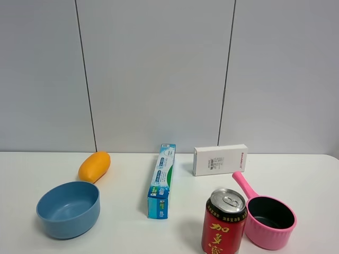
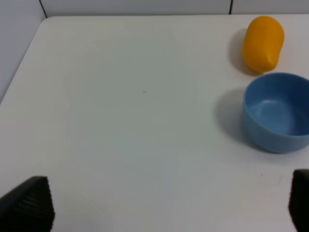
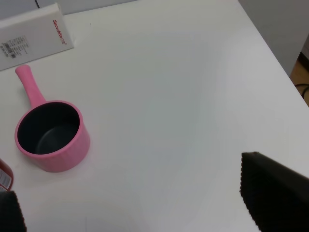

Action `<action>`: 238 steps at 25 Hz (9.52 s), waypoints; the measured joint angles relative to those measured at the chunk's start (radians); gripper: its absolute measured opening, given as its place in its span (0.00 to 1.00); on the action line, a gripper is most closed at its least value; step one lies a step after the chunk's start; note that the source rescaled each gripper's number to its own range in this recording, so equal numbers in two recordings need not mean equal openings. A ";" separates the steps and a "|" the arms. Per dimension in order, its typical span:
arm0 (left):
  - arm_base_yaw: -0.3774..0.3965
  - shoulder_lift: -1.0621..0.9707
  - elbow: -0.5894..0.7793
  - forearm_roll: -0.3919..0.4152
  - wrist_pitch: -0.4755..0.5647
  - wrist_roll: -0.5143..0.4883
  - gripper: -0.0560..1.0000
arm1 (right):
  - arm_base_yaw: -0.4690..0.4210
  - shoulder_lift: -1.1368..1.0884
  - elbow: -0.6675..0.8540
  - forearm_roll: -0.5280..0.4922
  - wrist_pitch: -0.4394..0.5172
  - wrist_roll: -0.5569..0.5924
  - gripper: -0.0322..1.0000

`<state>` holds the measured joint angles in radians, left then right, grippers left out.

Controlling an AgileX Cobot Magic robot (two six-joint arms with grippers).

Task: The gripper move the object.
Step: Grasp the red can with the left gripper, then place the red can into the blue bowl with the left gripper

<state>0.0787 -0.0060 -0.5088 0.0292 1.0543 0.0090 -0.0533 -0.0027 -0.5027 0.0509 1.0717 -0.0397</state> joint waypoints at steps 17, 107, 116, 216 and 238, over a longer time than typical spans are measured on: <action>0.000 0.000 0.000 -0.001 0.000 0.000 1.00 | 0.000 0.000 0.000 0.000 0.000 0.000 1.00; -0.828 1.792 -1.155 -0.233 -0.260 0.089 1.00 | 0.000 0.000 0.000 0.000 0.000 0.000 1.00; -0.984 1.842 -1.153 -0.162 -0.234 0.076 1.00 | 0.000 0.000 0.000 0.000 0.000 0.000 1.00; -0.785 1.824 -1.152 0.088 -0.015 -0.254 0.08 | 0.000 0.000 0.000 0.000 0.000 0.000 1.00; -0.380 1.632 -0.894 0.023 0.017 -0.195 0.08 | 0.000 0.000 0.000 0.000 0.000 0.000 1.00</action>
<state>-0.3011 1.6263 -1.4032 0.0522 1.0714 -0.1865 -0.0533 -0.0027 -0.5027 0.0509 1.0717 -0.0397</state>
